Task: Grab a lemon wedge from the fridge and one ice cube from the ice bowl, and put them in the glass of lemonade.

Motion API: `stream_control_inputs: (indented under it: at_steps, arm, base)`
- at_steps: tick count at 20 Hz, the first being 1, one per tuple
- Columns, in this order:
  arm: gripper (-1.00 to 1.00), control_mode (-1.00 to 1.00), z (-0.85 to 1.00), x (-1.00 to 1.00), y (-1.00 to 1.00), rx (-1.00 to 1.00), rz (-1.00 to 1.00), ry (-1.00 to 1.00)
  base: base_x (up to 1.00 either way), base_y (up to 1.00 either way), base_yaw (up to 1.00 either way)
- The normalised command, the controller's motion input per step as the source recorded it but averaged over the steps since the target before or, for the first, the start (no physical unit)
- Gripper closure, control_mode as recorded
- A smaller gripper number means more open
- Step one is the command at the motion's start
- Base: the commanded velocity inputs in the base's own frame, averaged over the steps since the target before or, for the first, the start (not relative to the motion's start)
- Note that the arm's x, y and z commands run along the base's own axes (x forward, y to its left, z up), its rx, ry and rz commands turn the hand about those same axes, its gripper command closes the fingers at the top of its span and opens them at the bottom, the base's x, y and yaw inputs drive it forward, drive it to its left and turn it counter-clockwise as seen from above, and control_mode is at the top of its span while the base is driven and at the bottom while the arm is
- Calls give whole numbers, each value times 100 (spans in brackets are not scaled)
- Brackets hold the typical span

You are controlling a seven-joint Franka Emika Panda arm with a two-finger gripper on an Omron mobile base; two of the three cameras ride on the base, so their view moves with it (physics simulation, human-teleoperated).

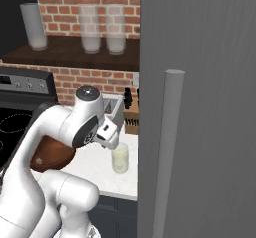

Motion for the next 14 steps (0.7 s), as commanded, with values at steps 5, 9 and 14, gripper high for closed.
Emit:
stream_control_inputs:
  at_steps: [5,9,14]
  arm:
    - [-100,-100,71,-96,33,-5,2,0]
    - [-100,-100,59,-79,2,0,3,0]
    - [-100,-100,17,-25,0,0,0,-14]
  base:
    - [0,0,0]
    - [0,0,0]
    - [0,0,0]
